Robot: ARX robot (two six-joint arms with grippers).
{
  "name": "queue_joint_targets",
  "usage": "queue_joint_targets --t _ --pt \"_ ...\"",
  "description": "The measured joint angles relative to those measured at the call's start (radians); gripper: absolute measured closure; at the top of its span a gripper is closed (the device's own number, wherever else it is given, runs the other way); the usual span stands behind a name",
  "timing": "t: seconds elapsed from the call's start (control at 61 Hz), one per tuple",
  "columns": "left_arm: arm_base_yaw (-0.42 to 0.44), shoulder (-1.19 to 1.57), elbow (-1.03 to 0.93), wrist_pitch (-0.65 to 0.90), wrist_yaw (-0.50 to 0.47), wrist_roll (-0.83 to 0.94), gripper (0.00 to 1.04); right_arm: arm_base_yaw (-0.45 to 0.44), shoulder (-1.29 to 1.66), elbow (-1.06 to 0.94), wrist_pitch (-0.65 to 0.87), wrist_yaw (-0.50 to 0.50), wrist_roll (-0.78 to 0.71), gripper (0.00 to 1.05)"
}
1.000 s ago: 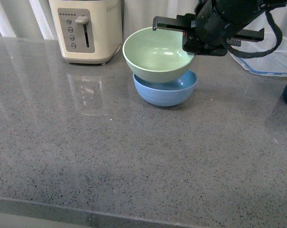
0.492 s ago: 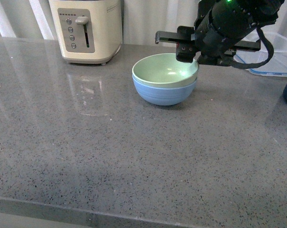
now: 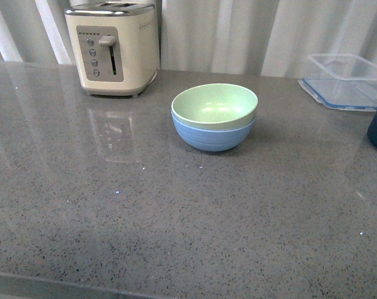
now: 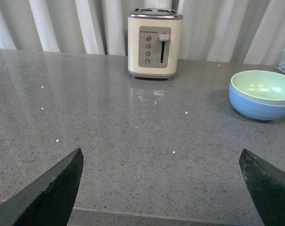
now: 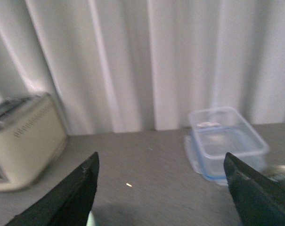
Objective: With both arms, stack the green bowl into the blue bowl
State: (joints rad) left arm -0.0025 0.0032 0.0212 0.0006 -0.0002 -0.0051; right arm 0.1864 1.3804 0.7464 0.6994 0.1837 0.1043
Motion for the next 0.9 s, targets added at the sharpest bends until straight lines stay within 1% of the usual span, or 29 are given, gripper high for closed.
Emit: queue_joint_targets --t 0.066,0.115,0.164,0.213,0.279,0.328,0.344,0.377,0.459,0.557,0.59,0.623,0.721,0.902 --pt "0.000 0.000 0.000 0.000 0.000 0.000 0.07 -0.017 -0.024 -0.096 0.026 -0.005 -0.043 0.43" --pt "0.000 0.000 0.000 0.000 0.000 0.000 0.07 -0.027 -0.046 -0.174 0.046 -0.023 -0.066 0.54" --pt "0.000 0.000 0.000 0.000 0.000 0.000 0.07 -0.033 -0.068 -0.219 0.060 -0.037 -0.079 0.61" --pt "0.000 0.000 0.000 0.000 0.000 0.000 0.07 -0.044 -0.114 -0.277 0.080 -0.051 -0.088 0.72" --pt "0.000 0.000 0.000 0.000 -0.001 0.000 0.07 -0.056 -0.161 -0.325 0.095 -0.061 -0.093 0.82" --pt "0.000 0.000 0.000 0.000 0.000 0.000 0.07 -0.069 -0.201 -0.369 0.105 -0.071 -0.096 0.93" --pt "0.000 0.000 0.000 0.000 0.000 0.000 0.07 -0.075 -0.217 -0.391 0.107 -0.074 -0.098 0.98" --pt "0.000 0.000 0.000 0.000 0.000 0.000 0.07 -0.082 -0.237 -0.420 0.109 -0.081 -0.103 1.04" --pt "0.000 0.000 0.000 0.000 0.000 0.000 0.07 -0.102 -0.306 -0.493 0.108 -0.099 -0.101 1.04" --pt "0.000 0.000 0.000 0.000 -0.001 0.000 0.07 -0.112 -0.360 -0.536 0.103 -0.112 -0.101 1.04" --pt "0.000 0.000 0.000 0.000 0.000 0.000 0.07 -0.135 -0.384 -0.553 0.096 -0.154 -0.102 1.04" --pt "0.000 0.000 0.000 0.000 0.000 0.000 0.07 -0.154 -0.403 -0.566 0.089 -0.175 -0.102 1.04" --pt "0.000 0.000 0.000 0.000 0.000 0.000 0.07 -0.183 -0.462 -0.603 0.065 -0.175 -0.101 1.04" --pt "0.000 0.000 0.000 0.000 0.000 0.000 0.07 -0.185 -0.578 -0.657 0.002 -0.181 -0.102 1.04"
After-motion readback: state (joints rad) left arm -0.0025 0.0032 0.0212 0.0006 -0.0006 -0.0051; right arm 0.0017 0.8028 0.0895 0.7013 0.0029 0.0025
